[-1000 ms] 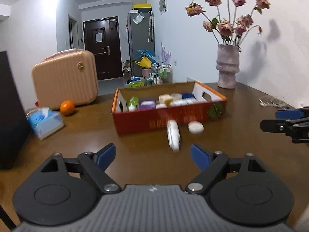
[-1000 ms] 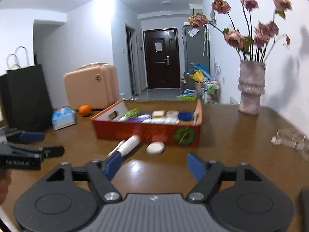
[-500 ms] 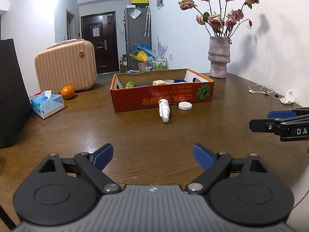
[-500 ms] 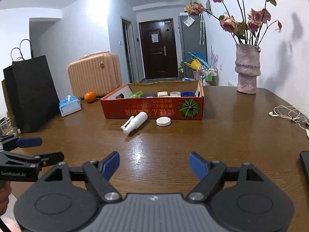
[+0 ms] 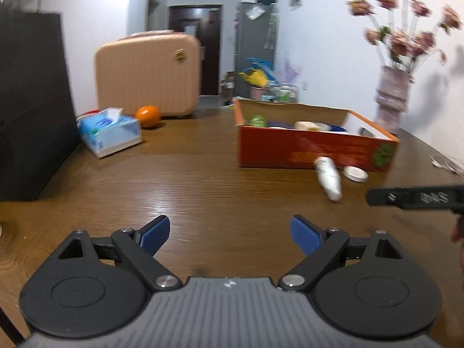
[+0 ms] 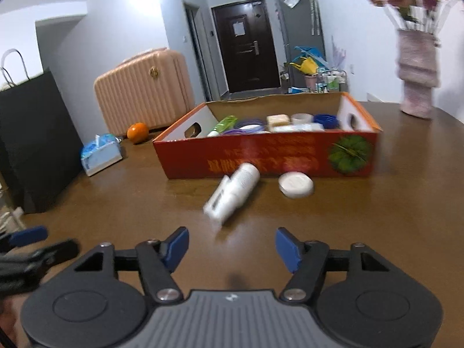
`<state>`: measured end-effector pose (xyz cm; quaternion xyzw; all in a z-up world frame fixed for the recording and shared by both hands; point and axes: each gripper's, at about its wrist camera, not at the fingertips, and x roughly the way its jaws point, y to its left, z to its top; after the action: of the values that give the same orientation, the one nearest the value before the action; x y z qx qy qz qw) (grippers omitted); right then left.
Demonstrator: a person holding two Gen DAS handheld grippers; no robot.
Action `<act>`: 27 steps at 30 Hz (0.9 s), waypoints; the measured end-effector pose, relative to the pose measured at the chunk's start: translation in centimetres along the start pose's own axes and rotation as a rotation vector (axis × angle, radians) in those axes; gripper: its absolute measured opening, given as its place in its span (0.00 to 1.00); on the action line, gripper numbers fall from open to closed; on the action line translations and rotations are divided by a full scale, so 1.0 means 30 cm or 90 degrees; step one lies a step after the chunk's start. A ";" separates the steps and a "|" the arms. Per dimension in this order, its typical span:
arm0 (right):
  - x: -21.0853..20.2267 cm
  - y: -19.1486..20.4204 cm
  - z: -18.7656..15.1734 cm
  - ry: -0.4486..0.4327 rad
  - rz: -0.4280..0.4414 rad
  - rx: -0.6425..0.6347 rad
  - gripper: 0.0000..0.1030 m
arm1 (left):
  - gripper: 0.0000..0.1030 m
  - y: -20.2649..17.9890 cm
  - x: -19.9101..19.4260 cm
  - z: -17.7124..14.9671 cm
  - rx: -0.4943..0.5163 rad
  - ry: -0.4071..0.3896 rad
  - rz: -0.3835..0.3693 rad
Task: Organize rigid objects
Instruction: 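Grasp the white tube with the right gripper while the left gripper grasps the round white lid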
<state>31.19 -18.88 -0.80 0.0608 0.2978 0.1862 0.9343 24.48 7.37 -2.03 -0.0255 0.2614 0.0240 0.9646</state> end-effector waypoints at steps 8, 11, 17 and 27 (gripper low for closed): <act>0.354 0.046 0.179 0.028 -0.030 0.015 0.52 | 0.90 0.115 0.098 -0.006 -0.037 0.028 0.042; 0.433 0.045 0.196 0.039 -0.049 0.007 0.30 | 0.90 0.109 0.130 0.008 -0.023 0.035 0.042; 0.412 -0.003 0.169 0.053 -0.040 -0.018 0.26 | 0.90 -0.005 0.187 0.053 0.017 0.037 0.006; 0.100 -0.300 0.168 -0.036 -0.087 -0.004 0.26 | 0.88 -0.459 0.407 0.141 0.089 0.081 -0.143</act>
<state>39.20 -26.05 -0.31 0.0427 0.2742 0.1214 0.9530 37.95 -5.71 -4.04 0.0112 0.3185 -0.1037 0.9422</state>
